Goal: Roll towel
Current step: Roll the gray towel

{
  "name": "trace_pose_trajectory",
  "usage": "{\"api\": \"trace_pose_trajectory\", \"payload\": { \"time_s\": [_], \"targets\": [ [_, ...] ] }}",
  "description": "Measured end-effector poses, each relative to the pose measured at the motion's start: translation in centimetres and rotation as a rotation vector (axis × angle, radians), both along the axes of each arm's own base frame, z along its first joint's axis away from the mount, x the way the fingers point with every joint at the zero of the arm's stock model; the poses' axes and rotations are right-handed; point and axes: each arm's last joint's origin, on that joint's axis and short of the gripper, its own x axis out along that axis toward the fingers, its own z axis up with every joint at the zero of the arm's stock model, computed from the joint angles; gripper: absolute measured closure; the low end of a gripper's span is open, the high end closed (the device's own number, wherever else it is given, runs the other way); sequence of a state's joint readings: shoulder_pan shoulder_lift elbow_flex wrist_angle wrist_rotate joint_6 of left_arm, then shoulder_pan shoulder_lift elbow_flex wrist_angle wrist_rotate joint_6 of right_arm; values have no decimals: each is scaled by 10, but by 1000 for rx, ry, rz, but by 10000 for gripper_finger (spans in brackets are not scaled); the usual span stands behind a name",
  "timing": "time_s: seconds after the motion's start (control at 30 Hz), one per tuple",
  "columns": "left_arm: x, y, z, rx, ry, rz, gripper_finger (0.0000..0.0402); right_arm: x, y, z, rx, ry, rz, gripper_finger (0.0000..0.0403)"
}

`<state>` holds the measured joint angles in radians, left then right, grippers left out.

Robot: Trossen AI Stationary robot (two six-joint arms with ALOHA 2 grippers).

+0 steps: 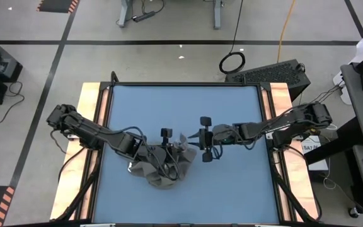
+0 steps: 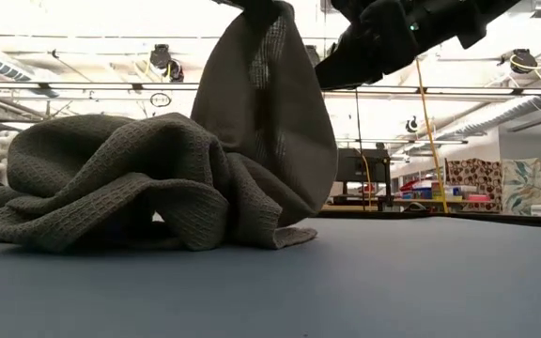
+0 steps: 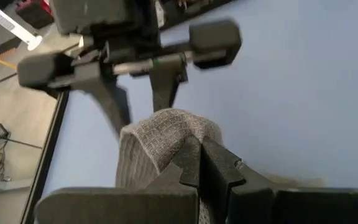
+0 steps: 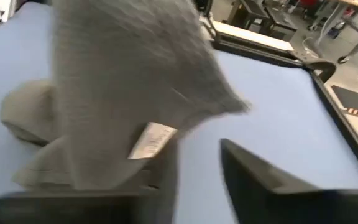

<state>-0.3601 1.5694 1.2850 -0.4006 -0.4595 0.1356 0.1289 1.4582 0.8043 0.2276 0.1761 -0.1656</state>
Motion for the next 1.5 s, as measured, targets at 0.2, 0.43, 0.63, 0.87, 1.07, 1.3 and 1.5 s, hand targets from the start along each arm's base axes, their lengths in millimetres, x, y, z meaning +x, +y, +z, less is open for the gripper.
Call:
{"api": "trace_pose_trajectory", "payload": {
  "time_s": [0.2,0.43,0.63,0.87,1.07,1.3,1.5],
  "targets": [
    [4,2,-6,-11,19,27,396,-8,10,4,37,18,-42,387],
    [2,7,-13,-104,39,172,371,-21,24,-2,37,127,-100,400],
    [0,8,-15,-148,55,224,293,-29,34,-9,61,204,-113,402],
    [-3,8,-18,-172,76,257,231,-36,38,-15,30,263,-182,402],
    [-10,15,-42,-135,151,290,226,-40,37,-19,62,312,-216,403],
    [-28,36,-92,-187,257,457,226,-41,38,-20,95,319,-238,403],
    [-41,49,-129,-222,276,483,232,-36,39,-22,100,283,-246,403]
  ]
}}
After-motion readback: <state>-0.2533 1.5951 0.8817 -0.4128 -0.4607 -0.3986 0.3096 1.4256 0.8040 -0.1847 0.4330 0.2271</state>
